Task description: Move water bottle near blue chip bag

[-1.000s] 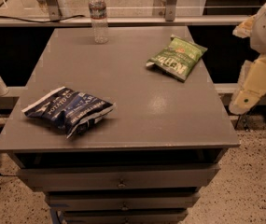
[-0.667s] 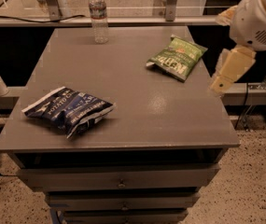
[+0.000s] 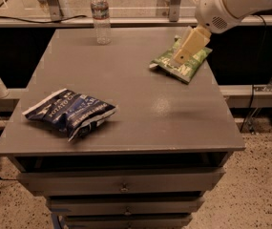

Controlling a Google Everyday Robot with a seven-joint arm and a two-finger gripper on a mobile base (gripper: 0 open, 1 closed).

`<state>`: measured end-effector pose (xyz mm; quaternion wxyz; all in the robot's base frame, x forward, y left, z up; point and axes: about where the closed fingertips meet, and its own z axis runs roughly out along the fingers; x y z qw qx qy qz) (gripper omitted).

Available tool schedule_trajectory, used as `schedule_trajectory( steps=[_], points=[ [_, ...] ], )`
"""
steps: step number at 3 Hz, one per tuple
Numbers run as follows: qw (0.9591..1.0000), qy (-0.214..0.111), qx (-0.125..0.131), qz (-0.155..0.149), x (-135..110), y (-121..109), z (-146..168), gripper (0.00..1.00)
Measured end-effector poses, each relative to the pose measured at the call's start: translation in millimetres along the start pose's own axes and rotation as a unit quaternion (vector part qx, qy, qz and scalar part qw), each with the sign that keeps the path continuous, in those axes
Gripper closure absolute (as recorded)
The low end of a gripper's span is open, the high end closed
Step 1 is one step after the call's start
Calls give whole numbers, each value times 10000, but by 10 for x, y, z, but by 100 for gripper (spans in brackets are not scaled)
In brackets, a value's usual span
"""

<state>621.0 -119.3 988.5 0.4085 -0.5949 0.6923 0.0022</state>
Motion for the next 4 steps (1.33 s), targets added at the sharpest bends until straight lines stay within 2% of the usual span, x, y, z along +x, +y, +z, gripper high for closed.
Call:
schedule_trajectory(
  steps=[1, 2, 3, 4],
  points=[
    [10000, -5, 1, -1, -5, 0, 3, 0],
    [9993, -289, 113, 211, -40, -76, 208, 0],
    [9943, -737, 335, 693, -51, -309, 524, 0],
    [9866, -1104, 550, 1067, -60, -571, 857, 0]
  ],
)
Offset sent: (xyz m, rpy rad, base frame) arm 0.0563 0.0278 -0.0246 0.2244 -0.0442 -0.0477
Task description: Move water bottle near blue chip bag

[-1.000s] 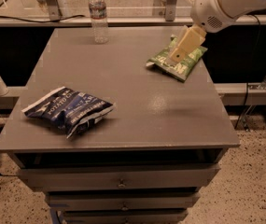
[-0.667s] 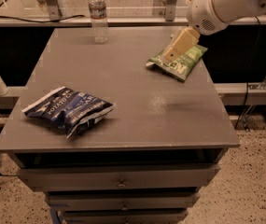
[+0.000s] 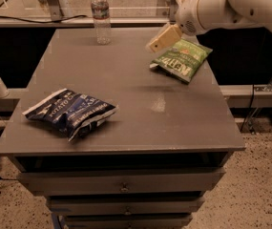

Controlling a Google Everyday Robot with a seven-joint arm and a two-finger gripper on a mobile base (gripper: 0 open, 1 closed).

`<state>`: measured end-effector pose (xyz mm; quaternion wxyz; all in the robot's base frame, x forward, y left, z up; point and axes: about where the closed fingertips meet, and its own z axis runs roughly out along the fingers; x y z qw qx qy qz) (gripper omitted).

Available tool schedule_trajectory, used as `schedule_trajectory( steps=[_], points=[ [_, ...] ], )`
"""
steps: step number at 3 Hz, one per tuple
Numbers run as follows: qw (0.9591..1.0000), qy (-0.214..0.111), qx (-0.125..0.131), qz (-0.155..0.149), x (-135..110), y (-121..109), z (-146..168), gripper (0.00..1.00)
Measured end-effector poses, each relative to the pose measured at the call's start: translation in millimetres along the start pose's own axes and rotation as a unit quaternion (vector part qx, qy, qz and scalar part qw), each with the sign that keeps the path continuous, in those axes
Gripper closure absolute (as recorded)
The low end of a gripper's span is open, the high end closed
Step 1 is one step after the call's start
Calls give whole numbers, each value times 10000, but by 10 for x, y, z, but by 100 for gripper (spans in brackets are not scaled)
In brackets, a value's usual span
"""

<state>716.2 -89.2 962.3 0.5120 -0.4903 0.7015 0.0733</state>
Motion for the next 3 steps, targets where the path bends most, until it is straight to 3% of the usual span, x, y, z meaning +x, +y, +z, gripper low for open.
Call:
schedule_trajectory(
  steps=[2, 3],
  points=[
    [9971, -663, 234, 288, -14, -451, 858, 0],
    [9932, -973, 237, 595, -37, -619, 1295, 0]
  ],
)
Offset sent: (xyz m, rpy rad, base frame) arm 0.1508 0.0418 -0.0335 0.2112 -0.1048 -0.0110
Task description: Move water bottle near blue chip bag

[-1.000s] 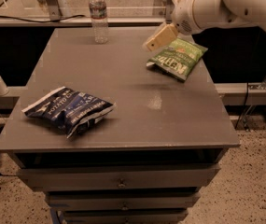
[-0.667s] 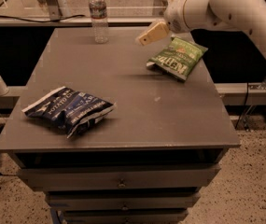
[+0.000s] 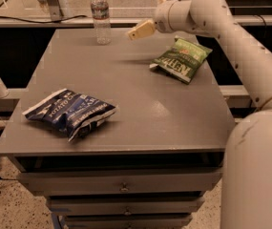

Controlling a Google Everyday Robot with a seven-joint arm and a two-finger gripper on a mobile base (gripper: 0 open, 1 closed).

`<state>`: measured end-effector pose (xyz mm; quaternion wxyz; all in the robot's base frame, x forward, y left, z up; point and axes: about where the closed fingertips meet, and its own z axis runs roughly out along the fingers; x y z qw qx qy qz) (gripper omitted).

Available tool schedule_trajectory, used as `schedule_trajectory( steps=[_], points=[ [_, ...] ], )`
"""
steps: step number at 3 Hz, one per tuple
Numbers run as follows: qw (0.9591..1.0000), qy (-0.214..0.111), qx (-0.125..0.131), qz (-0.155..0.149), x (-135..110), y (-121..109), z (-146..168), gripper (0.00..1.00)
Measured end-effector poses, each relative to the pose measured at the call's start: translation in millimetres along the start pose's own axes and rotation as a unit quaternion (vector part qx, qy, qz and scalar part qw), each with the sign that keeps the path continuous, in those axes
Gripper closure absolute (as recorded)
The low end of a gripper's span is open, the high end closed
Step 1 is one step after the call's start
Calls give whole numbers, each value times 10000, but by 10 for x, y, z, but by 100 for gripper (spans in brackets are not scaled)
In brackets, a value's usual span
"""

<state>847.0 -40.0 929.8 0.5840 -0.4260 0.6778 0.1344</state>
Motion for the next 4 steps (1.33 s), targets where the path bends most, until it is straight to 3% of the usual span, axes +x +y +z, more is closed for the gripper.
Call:
schedule_trajectory(
  steps=[2, 4],
  points=[
    [9953, -465, -303, 798, -386, 112, 689, 0],
    [9898, -419, -687, 1173, -598, 511, 1193, 0]
  ],
)
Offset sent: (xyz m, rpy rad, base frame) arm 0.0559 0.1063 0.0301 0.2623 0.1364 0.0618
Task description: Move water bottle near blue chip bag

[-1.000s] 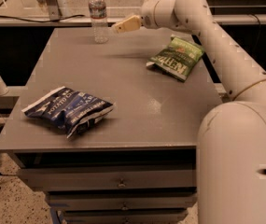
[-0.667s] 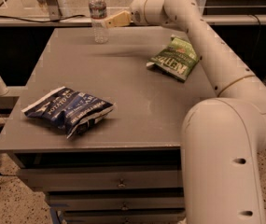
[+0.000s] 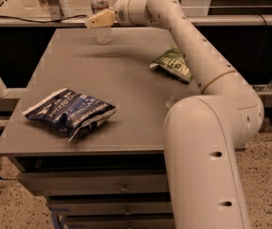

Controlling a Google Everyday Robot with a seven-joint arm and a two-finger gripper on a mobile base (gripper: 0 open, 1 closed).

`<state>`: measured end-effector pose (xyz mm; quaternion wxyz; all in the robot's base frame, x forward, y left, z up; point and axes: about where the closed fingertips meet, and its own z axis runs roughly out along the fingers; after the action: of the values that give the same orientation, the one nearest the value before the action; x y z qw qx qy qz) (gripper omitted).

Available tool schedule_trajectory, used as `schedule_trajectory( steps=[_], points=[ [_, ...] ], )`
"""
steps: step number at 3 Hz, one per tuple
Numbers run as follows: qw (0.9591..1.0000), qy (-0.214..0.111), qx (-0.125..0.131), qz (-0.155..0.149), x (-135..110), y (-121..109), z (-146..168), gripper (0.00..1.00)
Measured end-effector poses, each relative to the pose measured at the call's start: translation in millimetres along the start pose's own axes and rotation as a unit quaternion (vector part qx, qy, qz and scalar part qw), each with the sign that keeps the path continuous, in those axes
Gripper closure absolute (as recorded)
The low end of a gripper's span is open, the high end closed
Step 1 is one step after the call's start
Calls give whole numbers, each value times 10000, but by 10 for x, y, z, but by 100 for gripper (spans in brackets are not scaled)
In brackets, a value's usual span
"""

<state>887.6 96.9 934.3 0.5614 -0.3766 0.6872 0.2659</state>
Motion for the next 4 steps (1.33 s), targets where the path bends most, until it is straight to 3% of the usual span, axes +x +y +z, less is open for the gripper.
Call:
schedule_trajectory(
  steps=[1, 2, 4],
  points=[
    [9999, -5, -48, 102, 6, 47, 135, 0],
    [9999, -93, -83, 25, -53, 76, 248, 18],
    [9998, -172, -111, -61, -110, 91, 342, 64]
  ],
)
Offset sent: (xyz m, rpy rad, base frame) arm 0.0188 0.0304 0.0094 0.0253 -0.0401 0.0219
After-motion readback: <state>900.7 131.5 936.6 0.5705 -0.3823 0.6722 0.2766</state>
